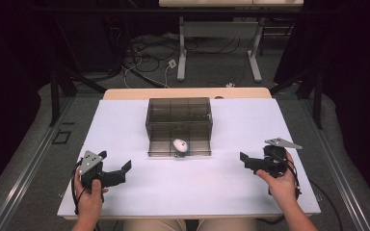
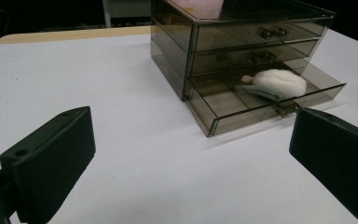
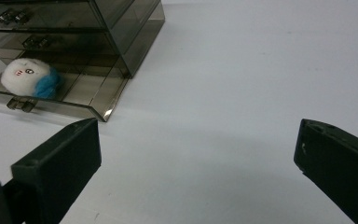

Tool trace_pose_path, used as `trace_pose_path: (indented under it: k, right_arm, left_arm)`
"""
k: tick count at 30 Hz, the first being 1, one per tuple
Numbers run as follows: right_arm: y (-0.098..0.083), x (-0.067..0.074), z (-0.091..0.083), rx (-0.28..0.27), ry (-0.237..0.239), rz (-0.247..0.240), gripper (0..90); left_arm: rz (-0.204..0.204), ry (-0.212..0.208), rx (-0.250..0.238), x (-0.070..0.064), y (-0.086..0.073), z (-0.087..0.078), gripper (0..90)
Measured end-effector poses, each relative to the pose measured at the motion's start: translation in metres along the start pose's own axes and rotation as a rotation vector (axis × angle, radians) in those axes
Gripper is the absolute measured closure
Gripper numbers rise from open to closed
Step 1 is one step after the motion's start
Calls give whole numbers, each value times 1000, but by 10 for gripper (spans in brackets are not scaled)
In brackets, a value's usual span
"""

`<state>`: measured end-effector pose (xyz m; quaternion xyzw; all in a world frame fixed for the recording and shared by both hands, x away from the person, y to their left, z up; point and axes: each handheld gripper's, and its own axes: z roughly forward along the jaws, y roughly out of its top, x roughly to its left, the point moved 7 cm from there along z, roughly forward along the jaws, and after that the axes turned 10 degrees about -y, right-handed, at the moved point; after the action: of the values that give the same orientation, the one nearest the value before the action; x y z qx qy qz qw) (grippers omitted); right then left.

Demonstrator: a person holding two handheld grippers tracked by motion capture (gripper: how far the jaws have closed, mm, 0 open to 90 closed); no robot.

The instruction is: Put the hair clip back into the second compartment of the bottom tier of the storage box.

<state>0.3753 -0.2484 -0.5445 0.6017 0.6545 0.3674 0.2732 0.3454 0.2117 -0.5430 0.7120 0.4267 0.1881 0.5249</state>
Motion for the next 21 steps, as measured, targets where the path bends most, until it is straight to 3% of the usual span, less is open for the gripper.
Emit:
trace_pose_path:
  k: [13, 19, 21]
  right_arm:
    - [-20, -15, -3, -33, -27, 73, 4]
    - [-26, -17, -1, -35, -42, 78, 5]
    - [-28, -18, -1, -43, -50, 60, 5]
  left_arm:
    - [-4, 4, 1, 0, -1, 0, 4]
    - [-1, 5, 1, 1, 0, 0, 4]
    - [0, 5, 0, 1, 0, 0, 4]
